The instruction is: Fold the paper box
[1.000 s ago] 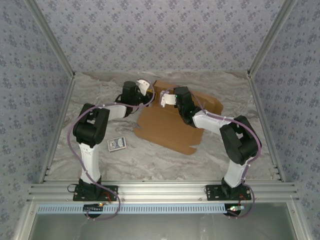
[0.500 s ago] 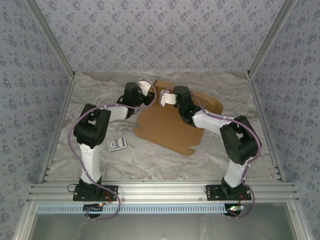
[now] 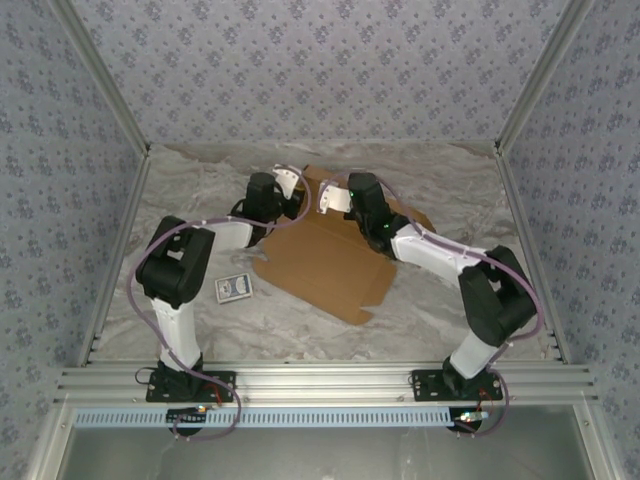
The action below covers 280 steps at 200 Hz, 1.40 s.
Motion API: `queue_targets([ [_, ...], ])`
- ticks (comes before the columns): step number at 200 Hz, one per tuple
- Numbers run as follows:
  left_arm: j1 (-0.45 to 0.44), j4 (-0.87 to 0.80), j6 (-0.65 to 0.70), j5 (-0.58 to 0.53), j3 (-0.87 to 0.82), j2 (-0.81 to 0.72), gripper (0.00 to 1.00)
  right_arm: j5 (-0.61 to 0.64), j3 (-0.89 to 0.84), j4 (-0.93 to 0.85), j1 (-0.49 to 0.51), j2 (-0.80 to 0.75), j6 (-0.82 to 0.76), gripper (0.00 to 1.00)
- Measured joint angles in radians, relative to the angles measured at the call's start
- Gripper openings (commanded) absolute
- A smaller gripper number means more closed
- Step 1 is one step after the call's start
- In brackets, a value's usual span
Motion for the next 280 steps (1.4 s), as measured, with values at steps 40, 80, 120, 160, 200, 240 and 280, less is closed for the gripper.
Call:
queue_targets([
  [40,0.0,0.001,-0.061,-0.105,-0.024,-0.036,0.0,-0.027,-0.039,-0.14,0.057,-0.142,0.222,0.62],
  [80,0.0,0.008,-0.129,-0.191,-0.048,-0.046,0.0,-0.097,-0.036,-0.396,0.039,-0.341,0.56,0.77],
  [120,0.0,0.008,-0.147,-0.208,-0.063,-0.046,0.0,-0.254,0.092,-0.639,-0.185,-0.381,0.972,0.78],
  [160,-0.002,0.008,-0.147,-0.209,-0.063,-0.046,0.0,-0.391,0.25,-0.751,-0.288,-0.23,1.211,0.79],
  [200,-0.007,0.008,-0.146,-0.212,-0.063,-0.046,0.0,-0.537,0.301,-0.779,-0.367,-0.101,1.324,0.81],
  [240,-0.013,0.008,-0.146,-0.212,-0.063,-0.046,0.0,-0.602,0.335,-0.772,-0.401,-0.008,1.374,0.8],
  [280,-0.013,0.008,-0.147,-0.212,-0.063,-0.046,0.0,-0.639,0.324,-0.731,-0.401,0.011,1.44,0.75],
])
